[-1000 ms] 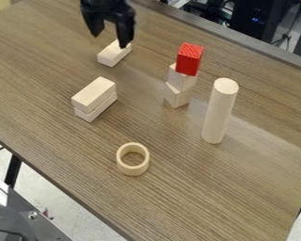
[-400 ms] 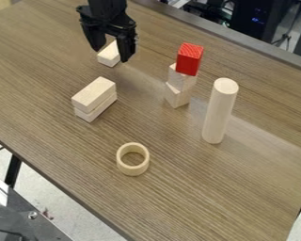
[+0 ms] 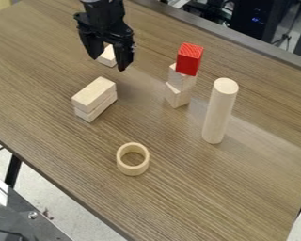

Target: Stack cuboid to the left

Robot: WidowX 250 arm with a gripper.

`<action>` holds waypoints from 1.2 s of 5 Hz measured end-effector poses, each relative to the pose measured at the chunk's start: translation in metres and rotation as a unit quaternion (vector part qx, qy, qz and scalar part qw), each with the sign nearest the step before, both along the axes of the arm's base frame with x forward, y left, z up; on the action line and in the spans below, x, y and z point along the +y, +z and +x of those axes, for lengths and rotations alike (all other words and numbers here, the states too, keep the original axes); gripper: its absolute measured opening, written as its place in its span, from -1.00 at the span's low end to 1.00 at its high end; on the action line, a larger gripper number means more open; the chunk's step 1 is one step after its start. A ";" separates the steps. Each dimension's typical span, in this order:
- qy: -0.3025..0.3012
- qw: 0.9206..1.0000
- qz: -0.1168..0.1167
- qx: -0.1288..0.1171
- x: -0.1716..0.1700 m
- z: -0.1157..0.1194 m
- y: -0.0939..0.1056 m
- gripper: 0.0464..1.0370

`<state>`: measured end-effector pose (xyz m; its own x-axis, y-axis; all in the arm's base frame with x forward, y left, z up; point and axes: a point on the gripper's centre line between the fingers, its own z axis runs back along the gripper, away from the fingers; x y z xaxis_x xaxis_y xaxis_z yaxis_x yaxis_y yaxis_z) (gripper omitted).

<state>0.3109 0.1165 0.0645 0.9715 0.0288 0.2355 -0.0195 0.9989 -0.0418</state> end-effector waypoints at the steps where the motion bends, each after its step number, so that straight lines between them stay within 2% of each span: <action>1: -0.016 1.000 0.014 0.000 -0.006 -0.010 -0.006 0.92; 3: -0.032 0.999 0.015 -0.009 -0.018 -0.023 -0.002 0.92; 4: -0.036 0.999 0.016 -0.006 -0.021 -0.027 -0.005 0.92; 6: -0.041 0.998 0.038 -0.008 -0.015 -0.028 -0.008 0.92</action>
<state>0.2826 0.1018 0.0564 0.9659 -0.0690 0.2496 0.0621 0.9974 0.0353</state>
